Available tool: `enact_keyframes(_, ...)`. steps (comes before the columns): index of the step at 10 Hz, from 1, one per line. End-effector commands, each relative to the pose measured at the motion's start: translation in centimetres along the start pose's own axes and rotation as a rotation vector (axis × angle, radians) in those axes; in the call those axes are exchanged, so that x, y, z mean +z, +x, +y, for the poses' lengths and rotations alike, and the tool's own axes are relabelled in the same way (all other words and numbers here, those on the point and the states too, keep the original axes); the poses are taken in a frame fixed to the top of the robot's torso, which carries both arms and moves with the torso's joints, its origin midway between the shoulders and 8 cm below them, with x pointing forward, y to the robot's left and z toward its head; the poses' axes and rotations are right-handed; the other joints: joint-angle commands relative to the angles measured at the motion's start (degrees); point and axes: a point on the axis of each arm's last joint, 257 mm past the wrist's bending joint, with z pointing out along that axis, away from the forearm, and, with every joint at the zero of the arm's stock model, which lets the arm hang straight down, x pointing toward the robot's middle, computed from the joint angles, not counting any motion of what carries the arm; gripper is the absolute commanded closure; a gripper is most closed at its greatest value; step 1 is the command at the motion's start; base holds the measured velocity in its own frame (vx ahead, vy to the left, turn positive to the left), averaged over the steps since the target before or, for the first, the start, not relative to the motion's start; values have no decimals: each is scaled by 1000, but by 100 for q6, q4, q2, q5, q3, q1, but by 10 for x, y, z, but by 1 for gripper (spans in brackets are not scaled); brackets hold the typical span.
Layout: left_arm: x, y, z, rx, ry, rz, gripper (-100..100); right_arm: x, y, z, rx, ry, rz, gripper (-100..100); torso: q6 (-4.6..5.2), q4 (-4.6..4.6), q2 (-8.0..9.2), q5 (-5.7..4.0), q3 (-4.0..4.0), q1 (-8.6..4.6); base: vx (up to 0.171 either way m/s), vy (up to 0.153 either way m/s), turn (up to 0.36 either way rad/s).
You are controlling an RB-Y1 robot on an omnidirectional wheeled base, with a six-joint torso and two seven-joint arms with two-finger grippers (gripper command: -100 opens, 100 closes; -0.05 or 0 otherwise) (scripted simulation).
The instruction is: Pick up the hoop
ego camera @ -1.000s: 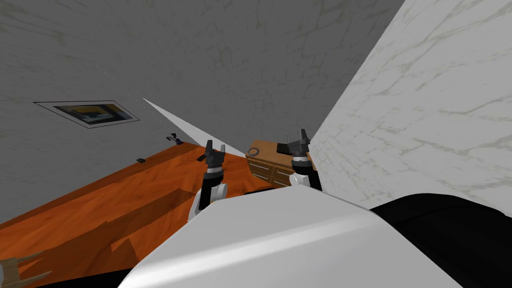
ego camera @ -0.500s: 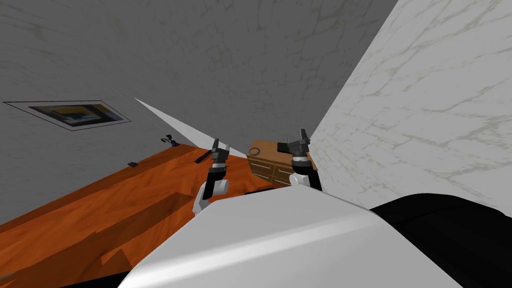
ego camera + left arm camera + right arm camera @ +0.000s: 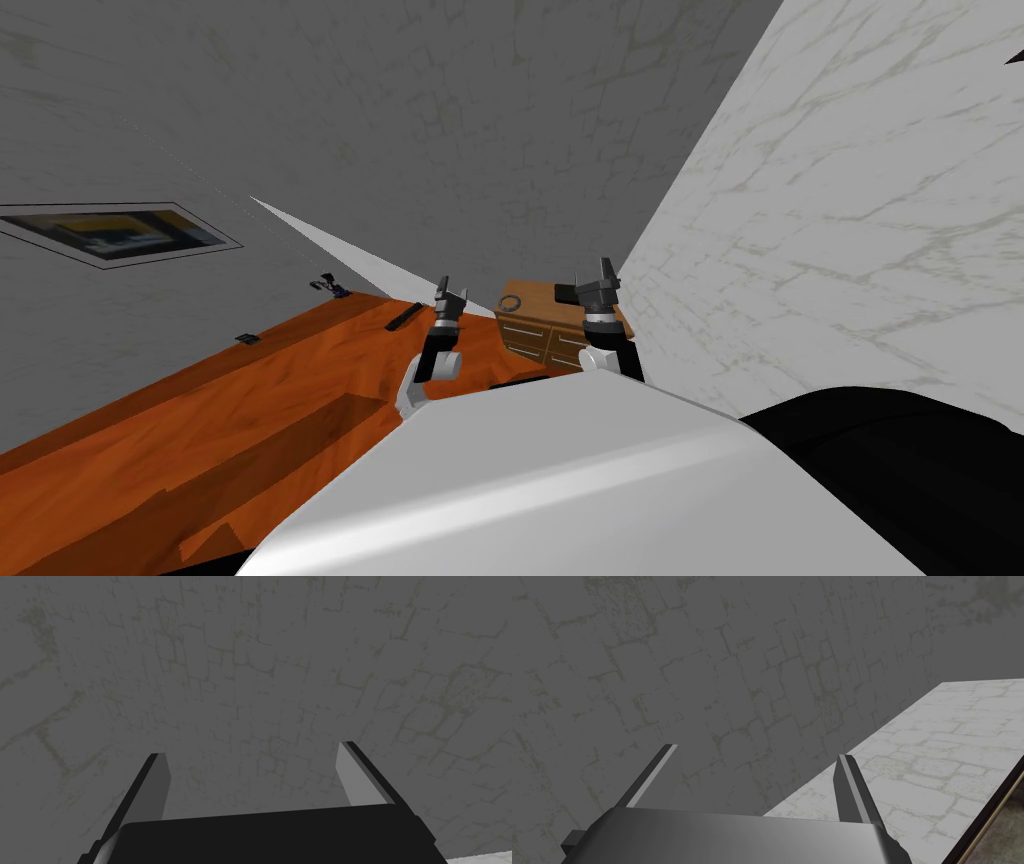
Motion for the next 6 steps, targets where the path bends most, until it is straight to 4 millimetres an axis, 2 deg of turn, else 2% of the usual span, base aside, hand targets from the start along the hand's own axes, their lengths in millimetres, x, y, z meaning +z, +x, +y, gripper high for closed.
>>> enact_keyframes(1,6,-3,10,-18,-35,-5,-100,0,0,0,0,0,0,0,0,0,0,0,0,0,-1,68,-64)
enact_keyframes(6,30,2,56,-122,-167,-8,-100,0,0,0,0,0,0,0,-3,0,0,0,0,-3,10,74,-88)
